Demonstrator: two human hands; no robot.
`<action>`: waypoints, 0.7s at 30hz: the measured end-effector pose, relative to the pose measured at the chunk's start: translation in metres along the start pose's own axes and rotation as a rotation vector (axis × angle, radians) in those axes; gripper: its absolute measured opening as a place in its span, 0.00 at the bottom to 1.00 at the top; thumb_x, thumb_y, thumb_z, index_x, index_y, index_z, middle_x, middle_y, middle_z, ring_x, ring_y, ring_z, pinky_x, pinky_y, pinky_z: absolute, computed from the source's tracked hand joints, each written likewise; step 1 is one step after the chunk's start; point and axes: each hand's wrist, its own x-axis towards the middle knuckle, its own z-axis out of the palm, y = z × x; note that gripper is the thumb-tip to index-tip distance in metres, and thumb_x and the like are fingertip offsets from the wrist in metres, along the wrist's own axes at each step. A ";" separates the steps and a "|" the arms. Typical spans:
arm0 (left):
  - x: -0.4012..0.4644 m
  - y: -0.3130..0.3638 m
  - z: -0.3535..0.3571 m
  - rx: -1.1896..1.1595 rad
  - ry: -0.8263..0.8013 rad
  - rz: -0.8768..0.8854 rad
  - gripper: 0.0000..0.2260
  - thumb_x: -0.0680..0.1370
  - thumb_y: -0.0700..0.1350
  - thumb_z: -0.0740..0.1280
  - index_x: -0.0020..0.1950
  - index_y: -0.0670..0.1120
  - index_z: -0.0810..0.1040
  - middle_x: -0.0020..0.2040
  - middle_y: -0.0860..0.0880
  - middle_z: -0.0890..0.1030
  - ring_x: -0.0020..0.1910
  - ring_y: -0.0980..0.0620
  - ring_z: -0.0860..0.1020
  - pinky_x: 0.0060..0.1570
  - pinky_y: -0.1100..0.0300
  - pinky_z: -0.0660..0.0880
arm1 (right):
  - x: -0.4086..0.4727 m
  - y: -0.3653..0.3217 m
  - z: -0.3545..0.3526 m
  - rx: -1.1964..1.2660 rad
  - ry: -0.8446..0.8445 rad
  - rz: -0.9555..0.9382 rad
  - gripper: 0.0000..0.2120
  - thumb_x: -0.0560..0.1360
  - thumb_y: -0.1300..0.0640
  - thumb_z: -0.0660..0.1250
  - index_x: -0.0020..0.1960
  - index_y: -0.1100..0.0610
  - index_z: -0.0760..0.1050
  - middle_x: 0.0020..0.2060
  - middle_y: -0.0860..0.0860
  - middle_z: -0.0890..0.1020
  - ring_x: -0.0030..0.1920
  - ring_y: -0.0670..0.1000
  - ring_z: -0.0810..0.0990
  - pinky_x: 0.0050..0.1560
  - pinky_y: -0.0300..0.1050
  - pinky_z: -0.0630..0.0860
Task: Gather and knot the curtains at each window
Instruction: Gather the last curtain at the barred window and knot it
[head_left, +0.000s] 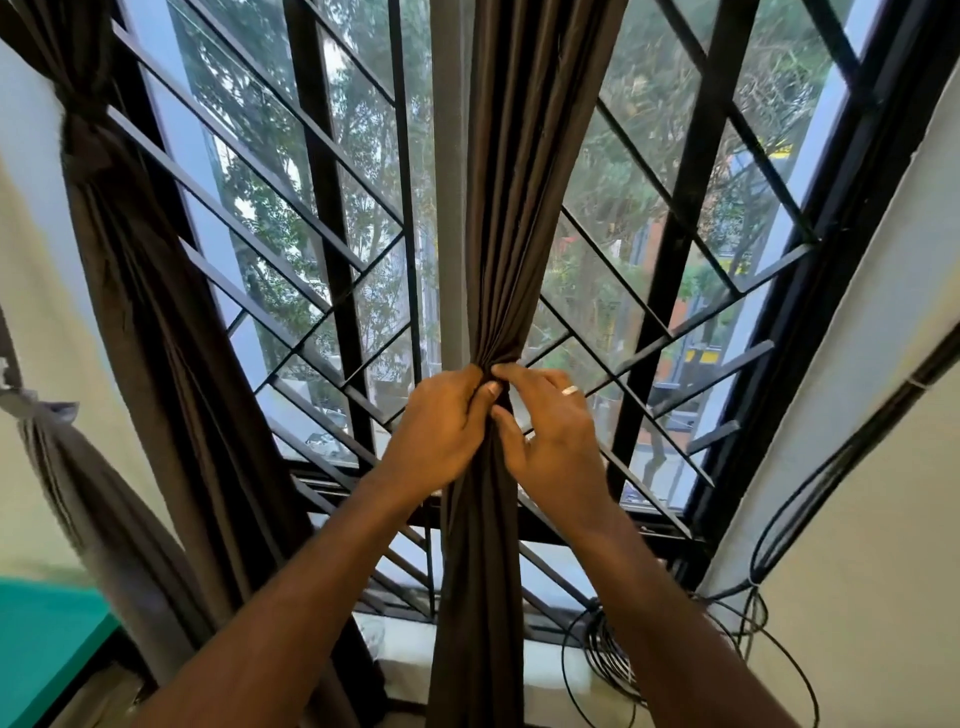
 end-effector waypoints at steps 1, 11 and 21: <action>0.002 -0.002 -0.001 0.045 -0.010 0.028 0.14 0.83 0.48 0.58 0.48 0.42 0.78 0.37 0.49 0.78 0.36 0.50 0.77 0.38 0.52 0.73 | 0.002 0.002 0.001 -0.014 -0.021 0.008 0.16 0.77 0.64 0.71 0.64 0.59 0.78 0.55 0.51 0.83 0.56 0.52 0.78 0.58 0.51 0.74; 0.011 0.000 -0.021 0.289 -0.138 0.225 0.10 0.79 0.46 0.64 0.49 0.41 0.80 0.38 0.43 0.82 0.36 0.45 0.79 0.38 0.56 0.72 | 0.017 0.001 0.004 -0.079 -0.181 0.019 0.15 0.74 0.65 0.68 0.60 0.57 0.75 0.45 0.52 0.82 0.45 0.55 0.79 0.49 0.59 0.74; 0.016 -0.002 -0.025 0.258 -0.245 0.127 0.08 0.74 0.50 0.63 0.39 0.49 0.68 0.31 0.55 0.69 0.30 0.52 0.72 0.32 0.59 0.66 | 0.019 -0.002 0.020 -0.076 -0.142 0.069 0.04 0.72 0.68 0.66 0.40 0.61 0.75 0.45 0.53 0.68 0.43 0.54 0.70 0.38 0.51 0.69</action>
